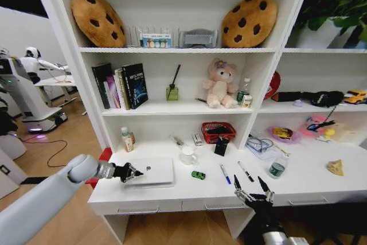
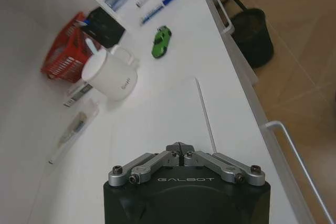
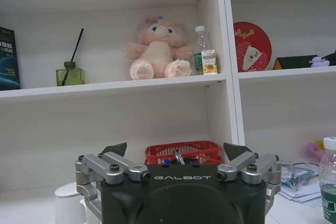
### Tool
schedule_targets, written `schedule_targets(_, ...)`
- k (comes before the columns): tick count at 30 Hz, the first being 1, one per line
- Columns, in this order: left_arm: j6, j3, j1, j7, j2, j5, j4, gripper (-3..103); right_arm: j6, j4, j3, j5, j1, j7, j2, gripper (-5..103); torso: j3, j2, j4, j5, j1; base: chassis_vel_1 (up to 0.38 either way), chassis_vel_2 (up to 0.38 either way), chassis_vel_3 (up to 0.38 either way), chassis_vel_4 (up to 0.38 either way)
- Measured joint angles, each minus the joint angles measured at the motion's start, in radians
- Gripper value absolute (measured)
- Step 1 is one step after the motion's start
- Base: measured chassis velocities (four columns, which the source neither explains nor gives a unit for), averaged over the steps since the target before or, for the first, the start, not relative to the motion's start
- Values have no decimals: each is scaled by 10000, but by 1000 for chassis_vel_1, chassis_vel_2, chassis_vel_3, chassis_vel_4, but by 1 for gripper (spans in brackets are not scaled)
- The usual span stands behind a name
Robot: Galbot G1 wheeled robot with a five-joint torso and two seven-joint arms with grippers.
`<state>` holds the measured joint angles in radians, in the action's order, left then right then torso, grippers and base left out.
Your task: Organize the objects on the table.
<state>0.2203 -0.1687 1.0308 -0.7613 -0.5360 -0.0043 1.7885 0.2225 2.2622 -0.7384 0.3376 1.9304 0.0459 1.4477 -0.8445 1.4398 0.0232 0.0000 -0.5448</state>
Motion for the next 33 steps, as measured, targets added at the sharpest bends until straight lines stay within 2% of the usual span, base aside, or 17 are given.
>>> schedule_targets(1,53,-317,566,689,-82,-292,159,0,31,0,-57,112,5,4,31,100,0,0,2,1,0,0,0,0,0)
schedule_targets(2,53,-317,566,689,-82,-292,159,0,31,0,-57,112,5,4,31,100,0,0,2,1,0,0,0,0,0)
schedule_targets(4,95,-1297,2004,2819,-486,-1021,578,0,60,-52,-192,432,4,38,30,100,1,0,3,1,0,0,0,0,0)
schedule_targets(5,95,-1297,2004,2819,-486,-1021,578,0,60,-52,-192,432,4,38,30,100,1,0,3,1,0,0,0,0,0)
schedule_targets(7,-547,-2519,3608,5474,-1129,-2189,1281,-3,48,-102,-315,651,-12,32,-174,100,0,0,-2,-2,0,0,0,0,0)
schedule_targets(8,-547,-2519,3608,5474,-1129,-2189,1281,-3,48,-102,-315,651,-12,32,-174,100,0,0,-2,-2,0,0,0,0,0)
schedule_targets(9,-1547,-3521,4518,7162,-1744,-3079,1904,2,-78,-65,-334,659,-73,-194,-290,100,1,0,0,0,1,0,0,0,0)
schedule_targets(10,-1547,-3521,4518,7162,-1744,-3079,1904,2,-78,-65,-334,659,-73,-194,-290,100,1,0,0,0,1,0,0,0,0)
schedule_targets(12,-3252,-5343,5768,8765,-2909,-4325,2906,13,-377,116,-298,659,-187,-569,-368,100,0,0,2,1,0,0,0,0,0)
schedule_targets(14,-3714,-6037,6569,9300,-3485,-4959,3488,19,-540,196,-260,656,-217,-676,-396,100,0,0,0,2,0,0,0,0,0)
schedule_targets(17,-3795,-6646,7756,9540,-4435,-5236,4240,29,-761,275,-181,551,-231,-803,-488,100,0,0,-3,1,0,0,0,0,0)
schedule_targets(19,-3509,-7149,8598,9216,-5518,-4717,5065,40,-901,342,-114,471,-232,-842,-621,100,0,0,-3,5,2,0,0,0,0)
schedule_targets(21,-3478,-7248,8675,9172,-5733,-4629,5242,45,-918,358,-108,476,-233,-847,-649,100,0,0,-2,5,2,0,0,0,0)
schedule_targets(27,-4013,-7343,9328,9319,-7990,-4640,6975,67,-897,380,-103,822,-315,-885,-791,100,-1,-2,0,3,-1,0,0,0,0)
schedule_targets(28,-4013,-7343,9328,9319,-7990,-4640,6975,67,-897,380,-103,822,-315,-885,-791,100,-1,-2,0,3,-1,0,0,0,0)
schedule_targets(30,-4196,-7231,9588,8730,-8412,-4261,7214,83,-777,296,-93,869,-328,-887,-795,100,0,-1,-1,2,0,0,0,0,0)
schedule_targets(33,-4336,-7137,9608,8547,-8456,-4102,7232,89,-682,220,-84,953,-322,-850,-781,100,0,-1,3,1,0,0,0,0,0)
